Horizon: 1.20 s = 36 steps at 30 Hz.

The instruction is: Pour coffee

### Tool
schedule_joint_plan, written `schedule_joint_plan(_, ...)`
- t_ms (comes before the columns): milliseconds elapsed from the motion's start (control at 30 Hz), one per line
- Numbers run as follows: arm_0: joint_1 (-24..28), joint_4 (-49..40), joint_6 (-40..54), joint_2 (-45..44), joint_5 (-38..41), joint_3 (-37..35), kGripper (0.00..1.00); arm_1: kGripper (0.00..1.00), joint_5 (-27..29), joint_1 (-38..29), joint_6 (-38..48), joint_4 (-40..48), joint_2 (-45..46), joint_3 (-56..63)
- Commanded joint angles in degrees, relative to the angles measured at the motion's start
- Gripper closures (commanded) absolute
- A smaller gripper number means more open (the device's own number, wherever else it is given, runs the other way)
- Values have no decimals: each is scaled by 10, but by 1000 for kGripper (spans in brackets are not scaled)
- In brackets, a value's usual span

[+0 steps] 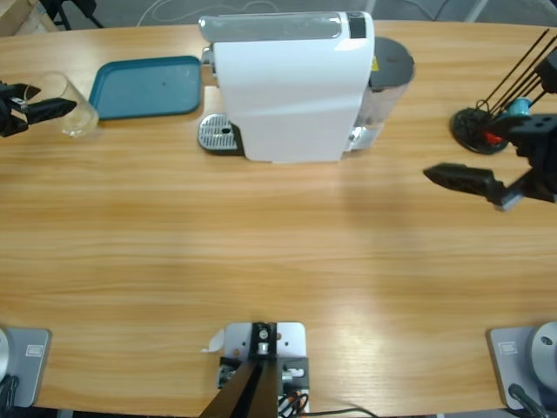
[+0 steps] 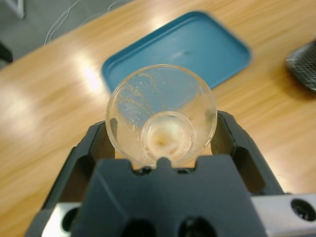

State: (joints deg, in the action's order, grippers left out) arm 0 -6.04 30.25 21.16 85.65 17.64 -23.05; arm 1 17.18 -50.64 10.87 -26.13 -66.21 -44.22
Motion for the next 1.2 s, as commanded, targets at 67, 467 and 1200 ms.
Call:
schedule_joint_plan(67, -156, -66, 8, -41, 7, -48, 1000, 0, 15, 7, -28, -58, 76, 4)
schedule_joint_plan(467, -215, -45, 8, 80, 46, -120, 1000, 0, 21, 7, -29, -59, 128, 19)
schedule_joint_plan(1200, -265, 94, -21, 228, 47, -130, 1000, 0, 26, 7, -77, -57, 140, 24)
